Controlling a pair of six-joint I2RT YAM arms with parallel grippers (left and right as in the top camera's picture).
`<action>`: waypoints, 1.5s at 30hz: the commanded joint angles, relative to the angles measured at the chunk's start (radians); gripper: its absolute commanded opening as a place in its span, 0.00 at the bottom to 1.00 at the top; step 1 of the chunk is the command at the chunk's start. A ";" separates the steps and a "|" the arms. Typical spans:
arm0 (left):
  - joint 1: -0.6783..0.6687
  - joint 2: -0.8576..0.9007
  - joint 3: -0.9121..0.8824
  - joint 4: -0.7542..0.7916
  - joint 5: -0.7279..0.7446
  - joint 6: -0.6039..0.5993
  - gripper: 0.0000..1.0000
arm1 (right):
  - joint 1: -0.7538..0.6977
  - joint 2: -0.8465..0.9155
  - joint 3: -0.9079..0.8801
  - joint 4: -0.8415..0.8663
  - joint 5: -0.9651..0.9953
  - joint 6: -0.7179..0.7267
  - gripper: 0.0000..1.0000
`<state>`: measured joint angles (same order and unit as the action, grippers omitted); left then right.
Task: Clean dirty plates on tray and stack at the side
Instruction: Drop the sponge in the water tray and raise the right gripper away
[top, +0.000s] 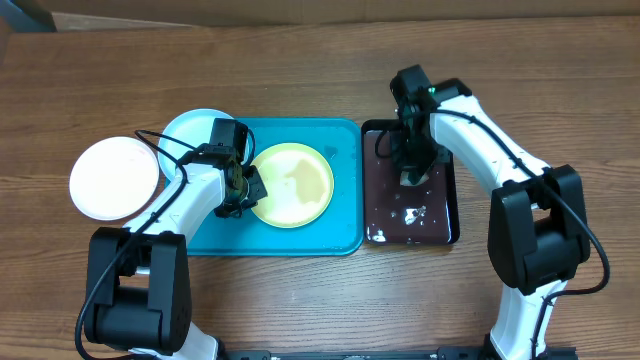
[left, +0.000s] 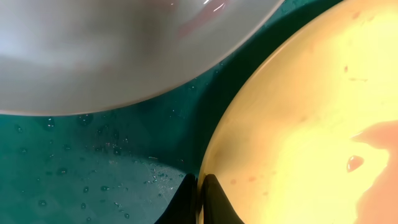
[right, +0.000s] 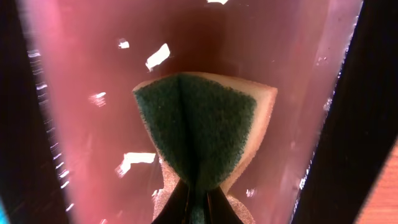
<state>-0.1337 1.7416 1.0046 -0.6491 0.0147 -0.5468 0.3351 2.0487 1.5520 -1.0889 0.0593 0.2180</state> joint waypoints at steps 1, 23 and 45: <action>-0.005 0.011 -0.010 0.005 0.012 0.008 0.04 | -0.005 -0.008 -0.042 0.047 0.034 0.017 0.08; -0.005 0.019 -0.010 0.006 0.011 0.009 0.13 | -0.211 -0.008 0.215 -0.041 0.026 0.019 0.86; -0.004 0.021 0.025 -0.037 0.056 0.092 0.04 | -0.434 -0.005 0.214 -0.031 0.026 0.025 1.00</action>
<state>-0.1356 1.7546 1.0080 -0.6498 0.0486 -0.5228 -0.1020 2.0487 1.7504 -1.1221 0.0822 0.2390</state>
